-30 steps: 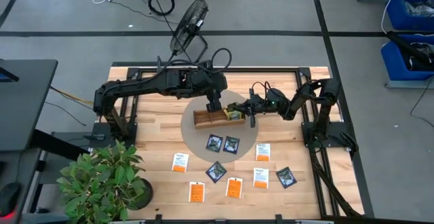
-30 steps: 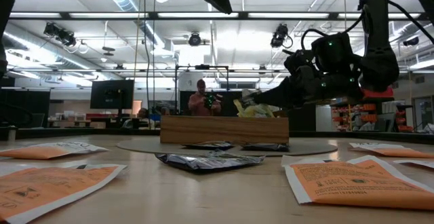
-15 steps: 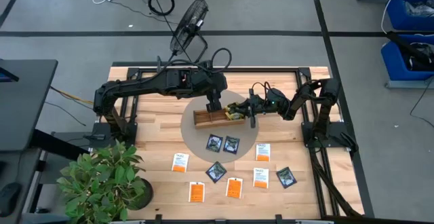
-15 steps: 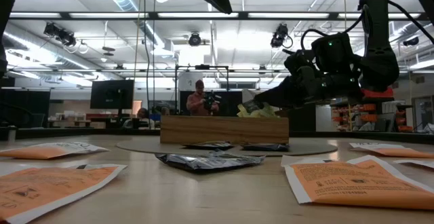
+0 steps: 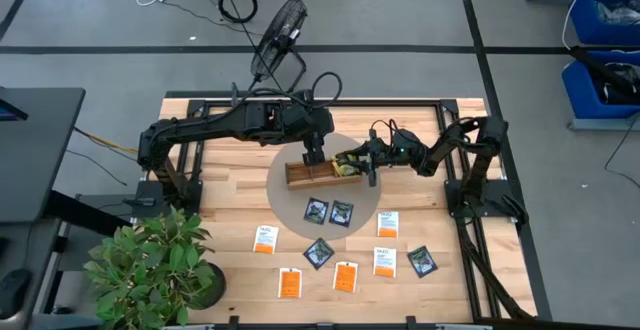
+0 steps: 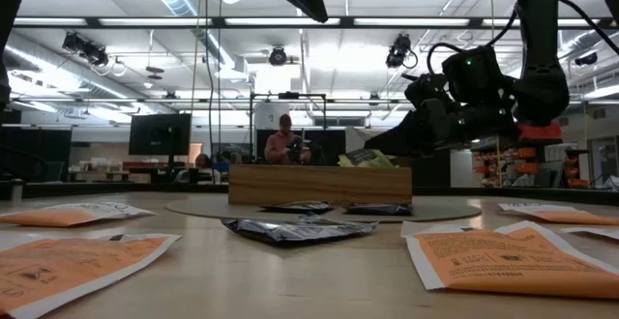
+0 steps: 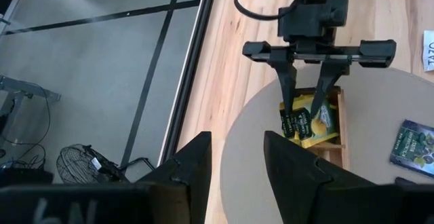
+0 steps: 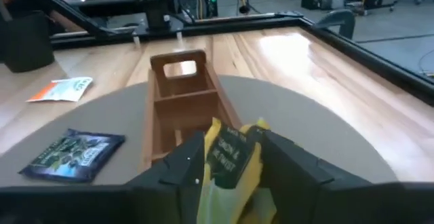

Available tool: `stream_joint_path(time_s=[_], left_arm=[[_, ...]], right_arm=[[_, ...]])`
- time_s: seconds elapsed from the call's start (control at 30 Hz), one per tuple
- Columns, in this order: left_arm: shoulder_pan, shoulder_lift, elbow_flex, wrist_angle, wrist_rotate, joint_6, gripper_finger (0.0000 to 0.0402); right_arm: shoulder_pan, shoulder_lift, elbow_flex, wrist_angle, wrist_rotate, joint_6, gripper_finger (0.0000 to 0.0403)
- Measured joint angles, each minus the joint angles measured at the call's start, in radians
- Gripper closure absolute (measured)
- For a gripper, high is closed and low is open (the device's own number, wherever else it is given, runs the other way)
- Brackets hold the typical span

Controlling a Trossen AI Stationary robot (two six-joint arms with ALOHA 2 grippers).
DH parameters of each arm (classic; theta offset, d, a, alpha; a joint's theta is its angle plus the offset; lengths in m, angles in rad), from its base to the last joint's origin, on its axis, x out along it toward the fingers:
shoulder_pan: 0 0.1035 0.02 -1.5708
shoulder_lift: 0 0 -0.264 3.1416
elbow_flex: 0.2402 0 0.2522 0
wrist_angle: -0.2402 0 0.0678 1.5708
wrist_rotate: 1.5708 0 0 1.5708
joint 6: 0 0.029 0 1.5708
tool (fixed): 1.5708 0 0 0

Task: Pick & Place Tea
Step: Put the yellow tea bag into the right section of the wooden organizer, then put the violet tea bag into the middle section of the wooden organizer

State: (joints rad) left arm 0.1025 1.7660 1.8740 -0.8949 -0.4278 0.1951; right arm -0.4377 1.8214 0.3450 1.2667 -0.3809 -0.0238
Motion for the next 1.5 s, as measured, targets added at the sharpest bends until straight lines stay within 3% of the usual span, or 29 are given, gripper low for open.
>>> stream_joint_path(time_s=[0.23, 0.43, 0.67, 0.87, 1.0, 1.17, 1.3, 1.5], left_arm=[[0.001, 0.0, 0.0, -0.015, 0.0, -0.007, 0.0262], [0.001, 0.0, 0.0, -0.091, 0.0, -0.053, 0.0262], [-0.038, -0.001, 0.0, -0.219, 0.07, -0.118, 0.0262], [-0.116, -0.001, 0.0, -0.265, 0.114, -0.187, 0.0262], [-0.178, -0.001, -0.008, -0.291, 0.114, -0.251, 0.0262], [-0.253, 0.0, -0.134, -0.205, 0.115, -0.252, 0.0262], [-0.27, 0.0, -0.267, -0.069, 0.144, -0.186, 0.0262], [-0.221, 0.0, -0.382, -0.026, 0.257, -0.182, 0.0262]], right_arm=[[0.001, -0.125, 0.0, -0.089, 0.016, -0.023, 0.0264], [0.019, -0.333, 0.0, -0.317, 0.13, -0.074, 0.0264], [0.105, -0.596, 0.0, -0.591, 0.252, -0.078, 0.0264], [0.208, -0.741, 0.0, -0.806, 0.334, -0.079, 0.0264], [0.301, -0.79, 0.0, -0.908, 0.422, -0.08, 0.0264], [0.402, -0.802, 0.0, -0.963, 0.539, -0.063, 0.0264], [0.454, -0.802, 0.0, -0.956, 0.551, -0.035, 0.0264], [0.521, -0.802, 0.0, -0.965, 0.556, 0.043, 0.0264]])
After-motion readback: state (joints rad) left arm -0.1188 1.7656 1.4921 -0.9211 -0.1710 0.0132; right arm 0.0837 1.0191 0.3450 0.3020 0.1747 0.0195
